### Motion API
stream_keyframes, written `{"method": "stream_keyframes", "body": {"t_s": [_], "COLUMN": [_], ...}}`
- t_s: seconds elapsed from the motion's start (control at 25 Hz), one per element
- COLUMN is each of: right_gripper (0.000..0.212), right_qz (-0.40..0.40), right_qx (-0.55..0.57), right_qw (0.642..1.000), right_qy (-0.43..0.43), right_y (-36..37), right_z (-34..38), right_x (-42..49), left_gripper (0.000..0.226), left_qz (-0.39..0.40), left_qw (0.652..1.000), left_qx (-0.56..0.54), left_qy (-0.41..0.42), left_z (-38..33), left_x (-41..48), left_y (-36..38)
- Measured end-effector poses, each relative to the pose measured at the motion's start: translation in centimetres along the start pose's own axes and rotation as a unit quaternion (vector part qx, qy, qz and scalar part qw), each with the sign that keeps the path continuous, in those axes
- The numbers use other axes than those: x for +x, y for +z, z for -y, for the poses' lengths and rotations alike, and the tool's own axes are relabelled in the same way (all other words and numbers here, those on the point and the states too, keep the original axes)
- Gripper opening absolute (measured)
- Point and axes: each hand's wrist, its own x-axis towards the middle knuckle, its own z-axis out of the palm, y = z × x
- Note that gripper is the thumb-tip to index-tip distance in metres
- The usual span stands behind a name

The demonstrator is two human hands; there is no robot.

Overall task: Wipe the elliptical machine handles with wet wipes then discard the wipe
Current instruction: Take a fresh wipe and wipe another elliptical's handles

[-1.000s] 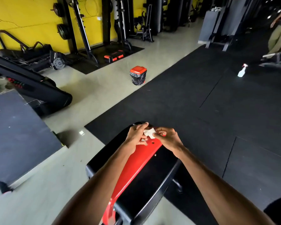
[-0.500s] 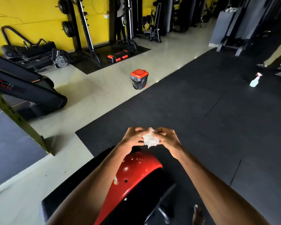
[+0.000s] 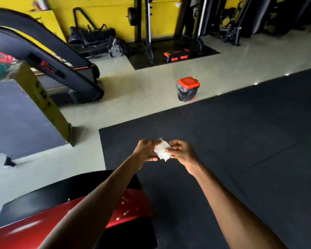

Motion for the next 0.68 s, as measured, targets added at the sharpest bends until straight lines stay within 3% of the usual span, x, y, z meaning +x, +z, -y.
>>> {"method": "stream_keyframes", "body": {"t_s": [0.16, 0.44, 0.68], "right_gripper": [0.02, 0.016, 0.013], "right_qz": [0.052, 0.06, 0.315], "right_qx": [-0.027, -0.118, -0.1], "right_qw": [0.998, 0.99, 0.943], "right_qy": [-0.003, -0.056, -0.031], "right_y": [-0.6, 4.8, 16.9], "right_z": [1.0, 4.4, 10.4], "right_x": [6.9, 24.7, 33.9], "left_gripper": [0.023, 0.007, 0.007], "left_qz": [-0.052, -0.218, -0.35], "left_qw": [0.999, 0.963, 0.909], "left_qx": [-0.011, -0.158, -0.225], "left_qy": [0.006, -0.006, 0.006], "left_z": [-0.8, -3.6, -6.3], "left_x": [4.3, 16.0, 19.3], "left_y": [-0.1, -4.3, -13.8]}}
